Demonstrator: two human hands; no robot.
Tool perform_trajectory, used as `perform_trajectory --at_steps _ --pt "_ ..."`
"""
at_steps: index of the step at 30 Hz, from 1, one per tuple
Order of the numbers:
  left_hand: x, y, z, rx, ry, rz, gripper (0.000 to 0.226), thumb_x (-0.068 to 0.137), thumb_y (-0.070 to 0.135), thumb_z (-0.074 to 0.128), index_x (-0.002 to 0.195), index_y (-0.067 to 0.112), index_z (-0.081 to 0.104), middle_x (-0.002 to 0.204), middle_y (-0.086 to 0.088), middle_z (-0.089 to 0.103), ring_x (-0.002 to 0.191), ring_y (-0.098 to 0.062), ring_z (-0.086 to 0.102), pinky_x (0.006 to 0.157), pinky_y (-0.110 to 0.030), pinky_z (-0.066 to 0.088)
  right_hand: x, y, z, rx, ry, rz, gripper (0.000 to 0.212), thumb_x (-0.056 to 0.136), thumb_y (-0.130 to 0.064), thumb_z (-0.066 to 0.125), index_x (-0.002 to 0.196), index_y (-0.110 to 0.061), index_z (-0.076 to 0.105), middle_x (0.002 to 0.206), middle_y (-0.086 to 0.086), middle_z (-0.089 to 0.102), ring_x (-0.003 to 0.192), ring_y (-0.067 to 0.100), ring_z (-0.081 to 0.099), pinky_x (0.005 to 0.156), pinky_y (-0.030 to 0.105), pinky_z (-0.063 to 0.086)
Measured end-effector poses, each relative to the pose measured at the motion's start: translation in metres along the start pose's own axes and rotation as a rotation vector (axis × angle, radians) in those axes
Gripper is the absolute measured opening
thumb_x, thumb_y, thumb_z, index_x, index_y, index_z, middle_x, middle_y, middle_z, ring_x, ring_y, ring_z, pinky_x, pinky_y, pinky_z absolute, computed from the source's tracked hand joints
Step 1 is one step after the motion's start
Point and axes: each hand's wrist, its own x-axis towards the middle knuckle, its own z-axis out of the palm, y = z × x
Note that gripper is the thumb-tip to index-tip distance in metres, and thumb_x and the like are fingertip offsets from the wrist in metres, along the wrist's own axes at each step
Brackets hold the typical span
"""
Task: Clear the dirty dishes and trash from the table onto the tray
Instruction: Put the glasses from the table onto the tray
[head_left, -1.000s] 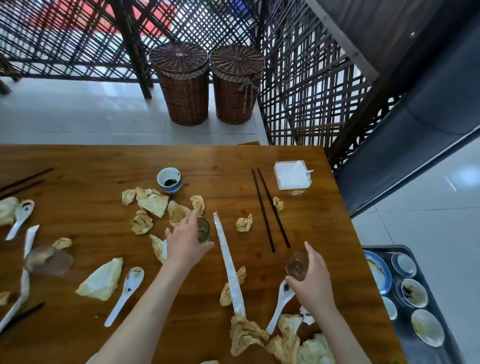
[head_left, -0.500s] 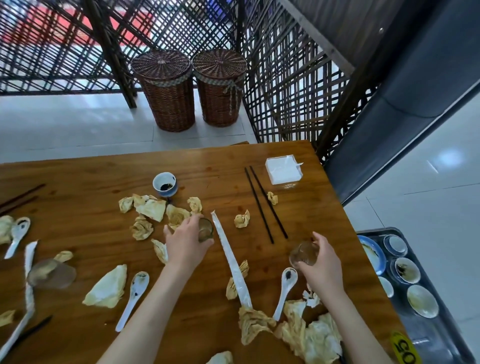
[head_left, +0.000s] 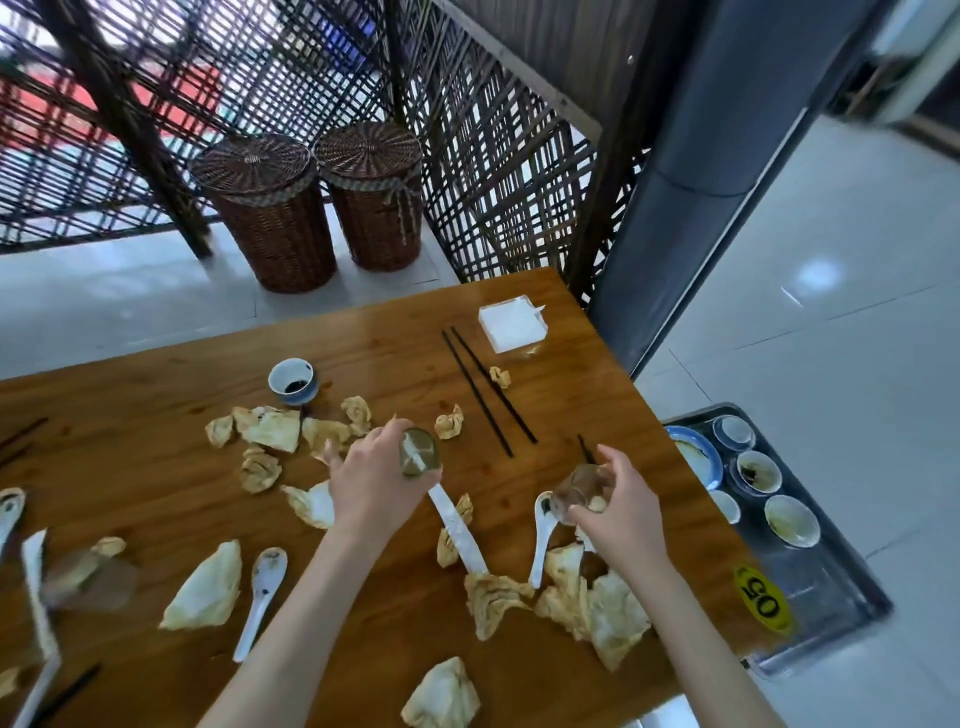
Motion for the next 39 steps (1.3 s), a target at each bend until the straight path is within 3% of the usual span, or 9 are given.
perform_trajectory --at_steps 8,14,19,24,28,33,39 --pt "-0.040 0.054 0.013 -0.030 0.015 -0.072 0.059 0.072 0.052 0.072 0.125 0.032 0.052 0.118 0.010 0.062 0.112 -0.017 0.056 0.110 -0.057 0.015 0.001 0.027 -0.049 -0.039 -0.045 -0.095 0.079 0.068 -0.024 0.079 0.136 -0.029 0.038 0.125 -0.005 0.054 0.113 0.012 0.051 0.088 0.021 0.041" --pt "-0.071 0.110 0.038 -0.062 0.092 -0.162 0.056 0.071 0.053 0.073 0.119 0.034 0.053 0.110 0.008 0.064 0.107 -0.020 0.058 0.109 -0.059 0.016 0.010 0.065 -0.099 -0.113 -0.110 -0.207 0.079 0.067 -0.028 0.080 0.135 -0.029 0.039 0.122 -0.004 0.056 0.114 0.015 0.053 0.095 0.033 0.048" --pt "-0.085 0.156 0.059 -0.075 0.115 -0.193 0.056 0.071 0.053 0.073 0.119 0.032 0.053 0.110 0.007 0.063 0.105 -0.022 0.058 0.107 -0.059 0.021 0.021 0.093 -0.136 -0.123 -0.161 -0.241 0.080 0.067 -0.026 0.080 0.136 -0.026 0.039 0.128 -0.003 0.054 0.116 0.014 0.052 0.095 0.033 0.048" --pt "-0.083 0.188 0.072 -0.066 0.097 -0.168 0.058 0.071 0.053 0.073 0.121 0.030 0.053 0.115 0.005 0.063 0.109 -0.022 0.057 0.108 -0.059 0.023 0.024 0.113 -0.160 -0.077 -0.152 -0.228 0.077 0.070 -0.022 0.080 0.135 -0.025 0.041 0.127 -0.006 0.054 0.115 0.011 0.052 0.096 0.029 0.047" --pt "-0.068 0.214 0.078 -0.093 0.089 -0.109 0.058 0.072 0.051 0.074 0.122 0.030 0.053 0.116 0.006 0.063 0.112 -0.021 0.056 0.110 -0.058 0.015 0.033 0.130 -0.171 -0.032 -0.118 -0.179 0.077 0.068 -0.021 0.080 0.134 -0.028 0.042 0.113 -0.015 0.051 0.107 0.006 0.052 0.086 0.018 0.042" --pt "-0.060 0.253 0.095 -0.139 0.065 -0.059 0.058 0.073 0.050 0.074 0.123 0.030 0.053 0.118 0.006 0.062 0.113 -0.022 0.055 0.111 -0.057 0.013 0.054 0.160 -0.186 -0.039 -0.057 -0.155 0.074 0.066 -0.022 0.080 0.131 -0.027 0.045 0.112 -0.010 0.057 0.104 0.010 0.057 0.087 0.026 0.050" --pt "-0.069 0.319 0.129 -0.149 0.044 -0.039 0.058 0.073 0.050 0.073 0.123 0.031 0.052 0.120 0.007 0.061 0.115 -0.019 0.054 0.111 -0.054 0.017 0.084 0.208 -0.223 -0.048 -0.082 -0.148 0.073 0.065 -0.021 0.079 0.131 -0.026 0.046 0.112 -0.010 0.059 0.101 0.008 0.057 0.077 0.012 0.042"
